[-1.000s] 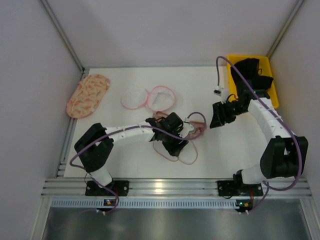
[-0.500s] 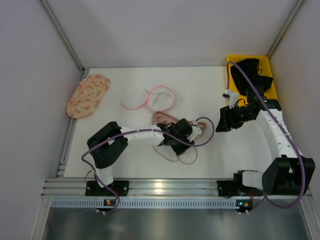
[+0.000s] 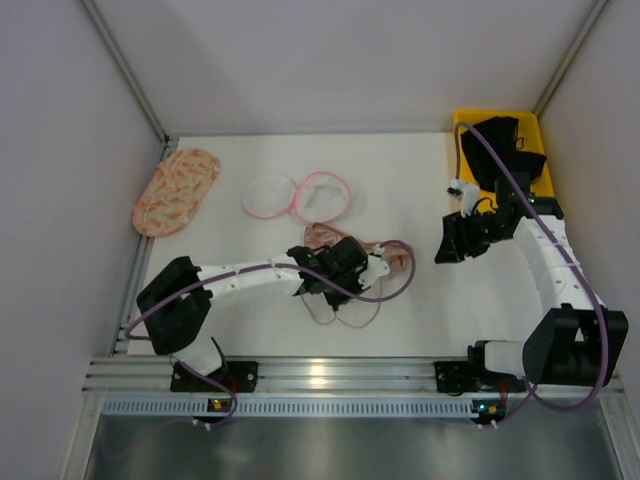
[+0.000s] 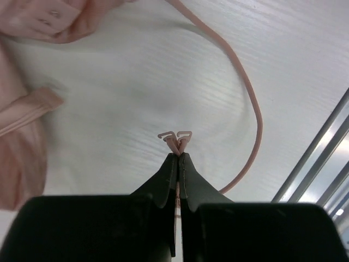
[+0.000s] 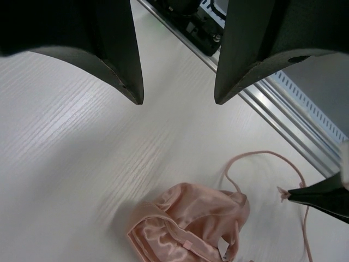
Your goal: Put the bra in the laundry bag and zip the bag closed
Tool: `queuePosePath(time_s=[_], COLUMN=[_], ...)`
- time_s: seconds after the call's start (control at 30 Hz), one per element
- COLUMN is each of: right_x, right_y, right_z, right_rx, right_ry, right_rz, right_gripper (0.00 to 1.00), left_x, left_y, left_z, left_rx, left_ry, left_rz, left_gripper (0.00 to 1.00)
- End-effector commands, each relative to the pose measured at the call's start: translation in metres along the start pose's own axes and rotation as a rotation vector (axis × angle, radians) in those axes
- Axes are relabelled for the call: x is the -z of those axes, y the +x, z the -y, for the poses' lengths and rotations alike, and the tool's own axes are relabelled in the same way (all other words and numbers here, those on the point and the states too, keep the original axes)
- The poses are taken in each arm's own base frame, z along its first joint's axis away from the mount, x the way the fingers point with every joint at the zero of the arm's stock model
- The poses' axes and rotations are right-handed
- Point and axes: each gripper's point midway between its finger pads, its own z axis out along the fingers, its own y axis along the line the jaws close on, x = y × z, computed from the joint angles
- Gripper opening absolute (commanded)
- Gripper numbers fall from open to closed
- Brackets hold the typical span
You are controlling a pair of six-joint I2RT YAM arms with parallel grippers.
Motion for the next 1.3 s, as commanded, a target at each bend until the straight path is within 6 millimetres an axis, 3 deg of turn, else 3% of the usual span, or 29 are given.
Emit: queuePosePath(time_s=[0.0, 0.03, 0.1, 0.13, 0.2, 0.33, 0.43, 0.6, 0.87, 1.0, 1.03, 1.13, 1.2, 1.23, 1.27], right_x=[0.005, 0.004, 0.001, 0.0, -0.005, -0.015, -0.021, -0.031, -0.045, -0.054, -0.058, -0.063, -0.067, -0.071, -0.073], right_y=[-0.017, -0.017, -0.016, -0.016, -0.015, -0.012, -0.013, -0.015, 0.0, 0.003, 0.004, 0.001, -0.002, -0.003, -0.008], right_z=[0.004, 0.004, 0.003, 0.003, 0.002, -0.002, -0.003, -0.002, 0.01, 0.013, 0.014, 0.016, 0.02, 0.02, 0.024], right_rx=[0.027, 0.025, 0.012, 0.004, -0.026, -0.121, -0.167, -0.261, -0.326, -0.355, -0.37, -0.384, -0.388, -0.406, -0.393], right_ry=[-0.002, -0.007, -0.024, -0.03, -0.052, -0.102, -0.13, -0.144, -0.11, -0.136, -0.152, -0.175, -0.179, -0.187, -0.182], right_rz=[0.042, 0.042, 0.039, 0.039, 0.032, 0.019, 0.023, 0.032, -0.021, -0.048, -0.059, -0.067, -0.059, -0.061, -0.039], right_gripper=[0.55, 0.55, 0.55, 0.55, 0.55, 0.55, 0.56, 0.6, 0.68, 0.72, 0.72, 0.72, 0.72, 0.72, 0.72], left_x=[0.047, 0.061, 0.071, 0.077, 0.078, 0.073, 0.065, 0.033, -0.01, -0.015, -0.012, 0.015, 0.056, 0.061, 0.09], left_y=[-0.033, -0.049, -0.064, -0.076, -0.086, -0.118, -0.137, -0.145, -0.153, -0.155, -0.154, -0.148, -0.148, -0.133, -0.133], left_z=[-0.016, -0.028, -0.041, -0.057, -0.072, -0.127, -0.149, -0.166, -0.172, -0.183, -0.185, -0.188, -0.19, -0.185, -0.183], left_rx=[-0.004, 0.009, 0.028, 0.049, 0.074, 0.168, 0.167, 0.176, 0.231, 0.281, 0.287, 0.308, 0.368, 0.427, 0.455], left_ry=[-0.031, -0.058, -0.079, -0.099, -0.107, -0.135, -0.14, -0.123, -0.07, -0.087, -0.093, -0.092, -0.041, 0.019, 0.04], left_rz=[0.122, 0.177, 0.219, 0.247, 0.258, 0.301, 0.32, 0.309, 0.3, 0.301, 0.305, 0.332, 0.41, 0.404, 0.457], left_gripper=[0.0, 0.0, 0.0, 0.0, 0.0, 0.0, 0.0, 0.0, 0.0, 0.25, 0.4, 0.59, 0.79, 0.85, 0.95])
